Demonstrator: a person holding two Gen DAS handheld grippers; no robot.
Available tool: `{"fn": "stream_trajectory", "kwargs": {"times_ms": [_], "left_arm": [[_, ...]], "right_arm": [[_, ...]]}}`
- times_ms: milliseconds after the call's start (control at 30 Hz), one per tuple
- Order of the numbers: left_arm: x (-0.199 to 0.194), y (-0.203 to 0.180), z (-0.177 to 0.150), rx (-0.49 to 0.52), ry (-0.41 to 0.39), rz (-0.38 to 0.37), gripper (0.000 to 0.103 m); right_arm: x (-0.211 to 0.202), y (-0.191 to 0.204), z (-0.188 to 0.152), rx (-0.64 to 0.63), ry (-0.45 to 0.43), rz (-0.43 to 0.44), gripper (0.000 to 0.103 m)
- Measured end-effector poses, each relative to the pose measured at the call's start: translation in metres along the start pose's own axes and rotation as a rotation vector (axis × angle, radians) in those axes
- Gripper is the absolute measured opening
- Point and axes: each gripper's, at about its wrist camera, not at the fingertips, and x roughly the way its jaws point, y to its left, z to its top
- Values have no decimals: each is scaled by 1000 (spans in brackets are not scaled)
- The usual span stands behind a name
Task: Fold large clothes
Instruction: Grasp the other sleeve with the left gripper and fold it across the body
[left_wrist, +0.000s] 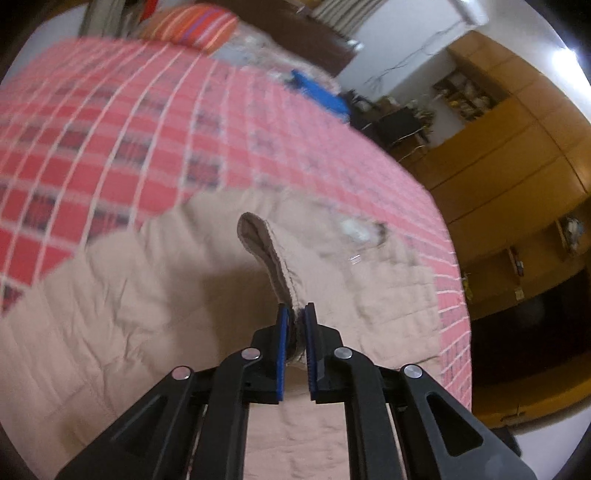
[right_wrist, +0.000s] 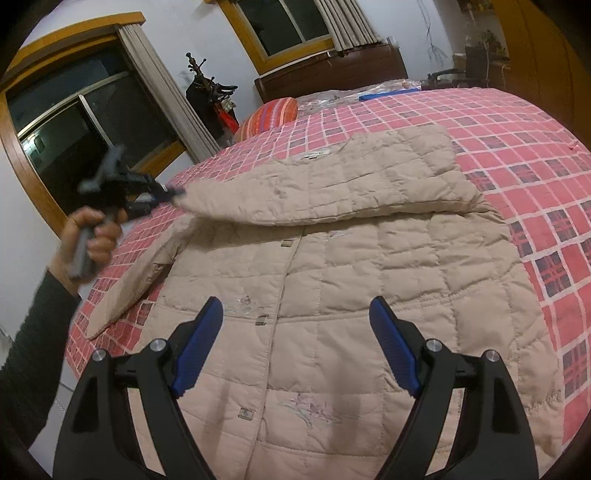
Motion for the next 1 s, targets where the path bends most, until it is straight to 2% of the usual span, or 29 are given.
{"fn": "stream_trajectory", "kwargs": {"times_ms": [67,100,133,167,233,267,333,400,500,567,667,700,733,800,867,900,1000], "left_arm": [[15,18,-7,-37,33,68,10],[15,22,-8,-49,32,105,15],[9,24,-10,-59,7,154,19],[0,20,-11,-55,-31,173,22],[-19,5,-13,-30,-110,154,46],[-25,-5,-14,-11,-139,135,51],[-23,-23,-15,19,-140,57,52],[-1,-30,-14,31,-88,7,53],[40,-18,-16,2,-13,60,51],[51,-5,-23,-22,-5,67,44],[20,-6,-39,-22,-69,30,44],[6,-4,-44,-19,-98,11,51],[-14,0,-52,-24,-146,-9,64],[-50,19,-73,-55,-226,-28,77],[-83,45,-101,-106,-277,-36,80],[-102,66,-122,-157,-306,-18,80],[-158,128,-186,-343,-412,99,80]], "right_arm": [[1,3,1,-7,3,5,81],[1,4,1,-12,4,7,81],[0,6,2,-16,4,7,82],[-1,8,3,-18,3,9,82],[-2,10,5,-19,-3,16,84],[-3,12,6,-20,-5,22,84],[-1,17,7,-23,-4,39,84],[2,23,8,-30,-2,50,84],[0,30,6,-39,-4,64,84],[-3,32,6,-44,-4,64,84],[-8,32,5,-47,-9,63,87],[-9,31,5,-45,-7,66,87],[-8,32,5,-45,-4,72,87],[-7,36,5,-52,0,93,87],[-6,43,5,-68,-2,123,87],[-5,48,5,-78,-1,143,87],[0,64,5,-111,12,195,88]]}}
